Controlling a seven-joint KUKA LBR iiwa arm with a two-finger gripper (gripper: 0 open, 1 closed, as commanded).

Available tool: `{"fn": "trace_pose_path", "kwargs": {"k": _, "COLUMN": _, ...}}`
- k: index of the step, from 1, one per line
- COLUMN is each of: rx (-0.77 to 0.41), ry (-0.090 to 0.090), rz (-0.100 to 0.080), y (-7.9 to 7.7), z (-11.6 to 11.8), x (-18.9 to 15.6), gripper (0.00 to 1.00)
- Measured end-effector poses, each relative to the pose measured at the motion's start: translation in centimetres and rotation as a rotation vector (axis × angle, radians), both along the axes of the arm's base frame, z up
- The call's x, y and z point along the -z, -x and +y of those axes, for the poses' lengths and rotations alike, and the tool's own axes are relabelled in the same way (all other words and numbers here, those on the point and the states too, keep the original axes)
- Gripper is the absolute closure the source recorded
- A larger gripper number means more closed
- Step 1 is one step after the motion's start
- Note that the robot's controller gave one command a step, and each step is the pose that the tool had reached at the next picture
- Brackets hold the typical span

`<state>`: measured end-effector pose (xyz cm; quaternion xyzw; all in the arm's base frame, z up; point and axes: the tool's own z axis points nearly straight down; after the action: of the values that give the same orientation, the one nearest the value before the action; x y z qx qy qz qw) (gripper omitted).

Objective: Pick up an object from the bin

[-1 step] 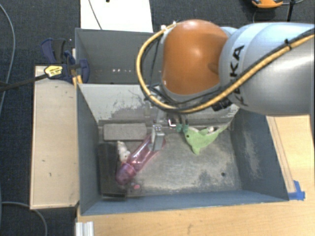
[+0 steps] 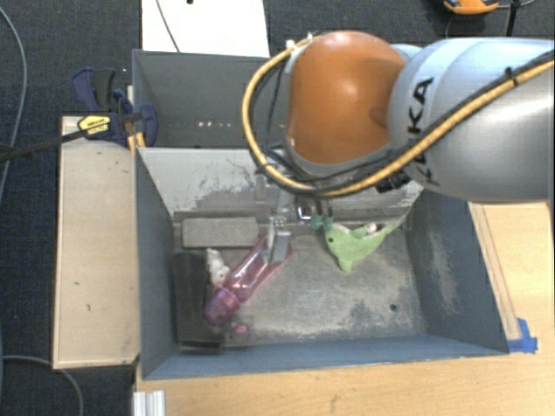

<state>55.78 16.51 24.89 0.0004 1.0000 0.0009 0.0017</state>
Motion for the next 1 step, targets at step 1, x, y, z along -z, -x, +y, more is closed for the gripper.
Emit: {"fn": "trace_pose_path", "kwargs": {"k": 1, "rx": -0.049, "ry": -0.001, "rz": -0.004, "y": -0.76, "z": -1.16, "x": 4.10, "gripper": 0.00}}
